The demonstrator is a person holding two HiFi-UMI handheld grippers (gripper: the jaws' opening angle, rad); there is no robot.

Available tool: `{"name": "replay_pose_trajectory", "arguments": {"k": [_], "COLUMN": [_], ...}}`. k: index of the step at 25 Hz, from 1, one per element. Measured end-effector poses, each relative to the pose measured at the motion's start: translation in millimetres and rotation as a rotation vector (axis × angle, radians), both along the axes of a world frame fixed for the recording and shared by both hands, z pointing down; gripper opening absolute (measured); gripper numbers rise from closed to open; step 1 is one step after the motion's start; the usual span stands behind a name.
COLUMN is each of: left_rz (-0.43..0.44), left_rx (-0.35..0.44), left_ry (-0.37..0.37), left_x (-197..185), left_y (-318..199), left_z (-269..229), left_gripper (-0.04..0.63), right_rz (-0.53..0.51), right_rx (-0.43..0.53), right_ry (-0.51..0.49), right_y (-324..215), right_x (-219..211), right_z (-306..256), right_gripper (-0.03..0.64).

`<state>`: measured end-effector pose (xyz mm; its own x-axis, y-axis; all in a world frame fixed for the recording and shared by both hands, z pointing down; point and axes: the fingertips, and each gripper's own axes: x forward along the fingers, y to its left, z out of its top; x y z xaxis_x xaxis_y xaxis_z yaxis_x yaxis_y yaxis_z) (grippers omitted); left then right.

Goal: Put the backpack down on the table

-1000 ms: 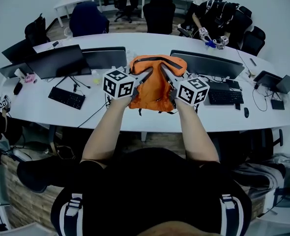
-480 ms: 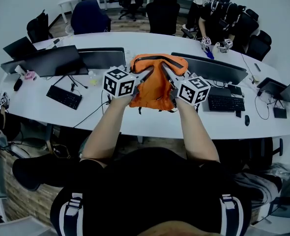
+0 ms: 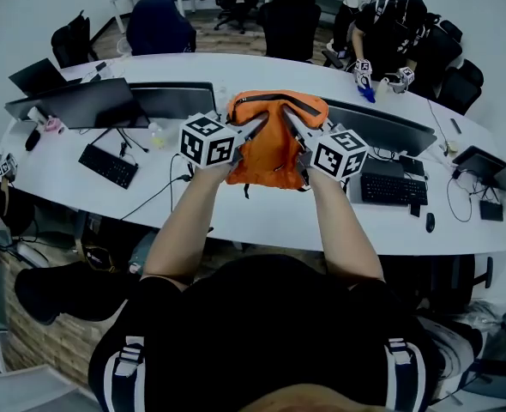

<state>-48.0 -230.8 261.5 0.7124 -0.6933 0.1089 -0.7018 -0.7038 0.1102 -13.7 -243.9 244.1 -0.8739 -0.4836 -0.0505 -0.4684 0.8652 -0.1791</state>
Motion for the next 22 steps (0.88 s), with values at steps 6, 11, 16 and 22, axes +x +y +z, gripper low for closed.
{"name": "replay_pose_trajectory", "arguments": {"k": [6,11,16,22], "left_rz": [-0.032,-0.067,-0.098,-0.127], "left_rx": [-0.002,-0.001,-0.005,-0.007], "left_ry": [-0.006,-0.013,-0.019,-0.025], "left_x": [9,9,12,10], "left_y": [-11,-18,-19,-19], "left_z": [3,5,7,4], "left_gripper": [0.048,0.048,0.048,0.046], "right_rz": [-0.037,-0.067,-0.096,-0.122], "right_rx": [-0.001,0.003,0.006,0.005], "right_ry": [-0.01,-0.012,-0.007,-0.004], "right_y": [-12,-19,-22,-23], "right_x": [9,8,11,8], "right_z": [3,5,7,5], "right_gripper": [0.037,0.037,0.037,0.037]}}
